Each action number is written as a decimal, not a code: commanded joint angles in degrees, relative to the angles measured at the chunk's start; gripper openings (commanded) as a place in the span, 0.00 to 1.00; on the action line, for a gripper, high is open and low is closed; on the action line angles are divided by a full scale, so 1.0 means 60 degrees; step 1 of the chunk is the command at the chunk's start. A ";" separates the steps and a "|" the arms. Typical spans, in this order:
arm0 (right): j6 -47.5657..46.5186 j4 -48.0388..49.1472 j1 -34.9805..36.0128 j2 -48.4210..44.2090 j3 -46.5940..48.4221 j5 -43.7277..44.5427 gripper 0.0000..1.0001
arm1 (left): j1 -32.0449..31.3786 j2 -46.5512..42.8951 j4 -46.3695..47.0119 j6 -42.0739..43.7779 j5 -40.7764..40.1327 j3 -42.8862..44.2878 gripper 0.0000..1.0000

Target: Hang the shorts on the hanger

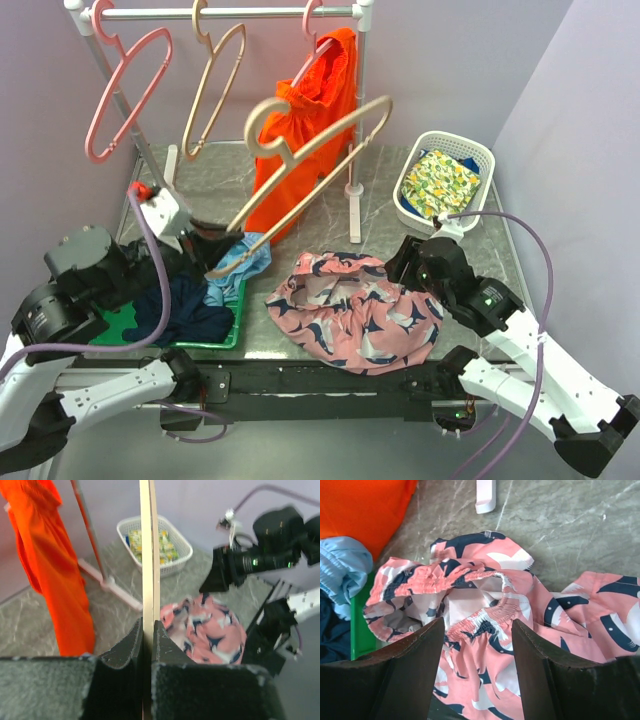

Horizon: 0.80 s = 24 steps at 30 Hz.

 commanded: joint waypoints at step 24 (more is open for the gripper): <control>0.0489 0.1287 0.0164 0.1761 -0.0706 0.0943 0.55 | -0.0414 -0.2875 -0.3178 -0.3411 0.1706 -0.3861 0.01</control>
